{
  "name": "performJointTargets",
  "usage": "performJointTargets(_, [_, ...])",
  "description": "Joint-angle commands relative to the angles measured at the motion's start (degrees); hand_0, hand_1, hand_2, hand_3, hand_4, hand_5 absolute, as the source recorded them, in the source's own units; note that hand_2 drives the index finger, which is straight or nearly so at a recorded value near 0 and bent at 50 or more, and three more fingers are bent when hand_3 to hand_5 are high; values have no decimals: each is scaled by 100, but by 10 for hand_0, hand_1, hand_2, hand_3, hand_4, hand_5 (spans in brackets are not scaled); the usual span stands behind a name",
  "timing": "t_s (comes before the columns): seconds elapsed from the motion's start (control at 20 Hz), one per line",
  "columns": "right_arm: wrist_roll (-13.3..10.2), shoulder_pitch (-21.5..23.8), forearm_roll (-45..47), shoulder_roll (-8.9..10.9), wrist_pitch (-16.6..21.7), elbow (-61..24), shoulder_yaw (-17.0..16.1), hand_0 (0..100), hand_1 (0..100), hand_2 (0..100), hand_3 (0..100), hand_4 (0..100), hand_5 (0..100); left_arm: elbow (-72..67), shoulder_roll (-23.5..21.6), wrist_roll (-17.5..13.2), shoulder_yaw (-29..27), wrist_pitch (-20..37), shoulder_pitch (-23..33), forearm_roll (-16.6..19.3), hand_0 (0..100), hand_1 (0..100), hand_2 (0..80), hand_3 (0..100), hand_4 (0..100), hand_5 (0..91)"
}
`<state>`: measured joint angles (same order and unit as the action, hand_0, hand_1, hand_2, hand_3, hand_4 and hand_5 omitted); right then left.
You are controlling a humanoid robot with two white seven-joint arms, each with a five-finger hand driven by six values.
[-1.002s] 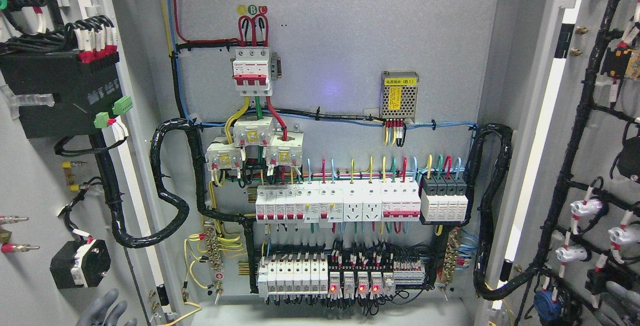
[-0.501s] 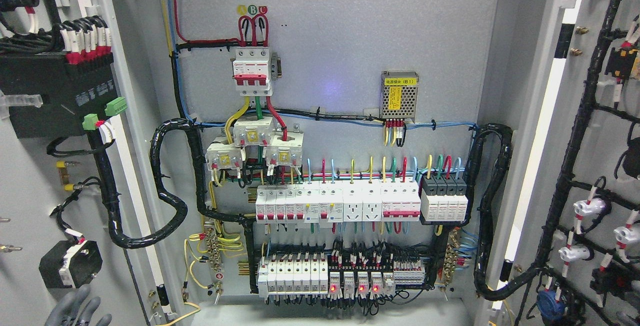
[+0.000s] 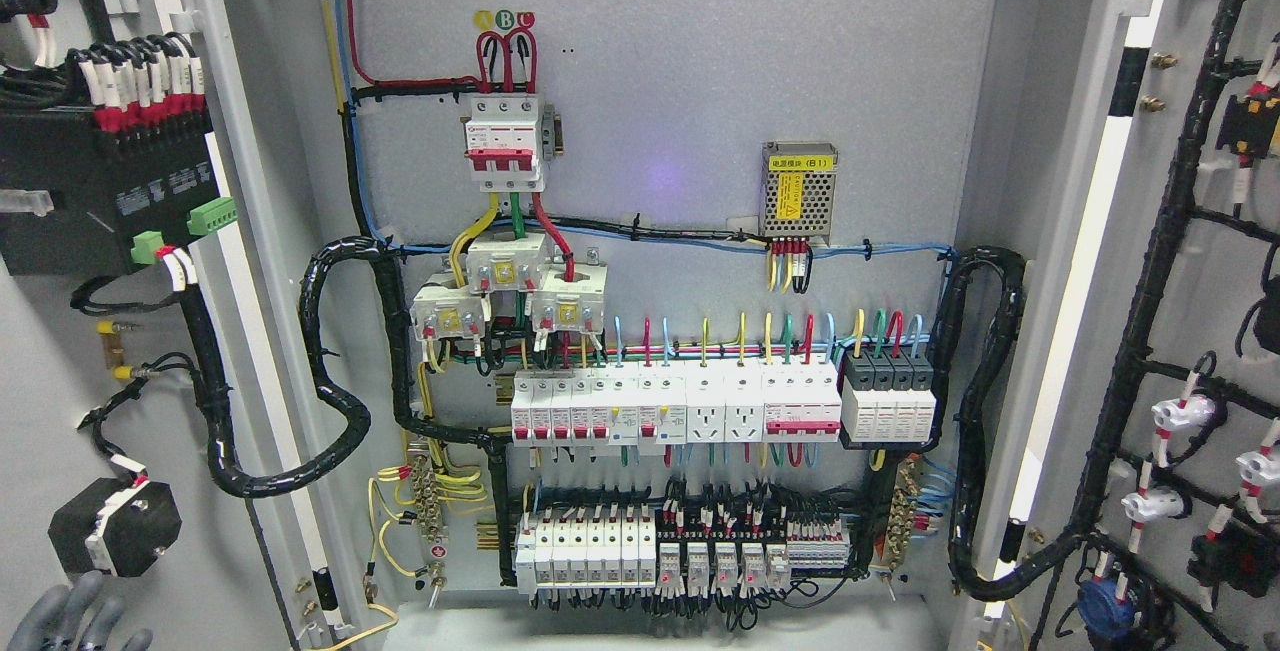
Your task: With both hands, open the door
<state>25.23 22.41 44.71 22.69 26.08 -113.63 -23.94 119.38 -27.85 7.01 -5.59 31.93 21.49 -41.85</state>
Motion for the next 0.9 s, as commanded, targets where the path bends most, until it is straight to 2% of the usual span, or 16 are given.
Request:
performJointTargets(0.0, [0, 35, 11, -1, -6, 43, -199, 191, 0, 0, 0, 0, 0, -134, -124, 2, -557, -11, 66, -271, 0, 0, 0, 0, 0, 0])
performJointTargets(0.45, [0, 167, 20, -1, -6, 122, -313, 191, 0, 0, 0, 0, 0, -486, -292, -7, -900, -81, 66, -631, 0, 0, 0, 0, 0, 0])
performJointTargets(0.7, [0, 237, 573, 25, -15, 122, -384, 191, 0, 0, 0, 0, 0, -670, -318, -7, -1076, -345, 57, -833, 0, 0, 0, 0, 0, 0])
performJointTargets(0.85, [0, 237, 574, 43, -15, 140, -375, 191, 0, 0, 0, 0, 0, -837, -344, -7, -1128, -345, 57, -930, 0, 0, 0, 0, 0, 0])
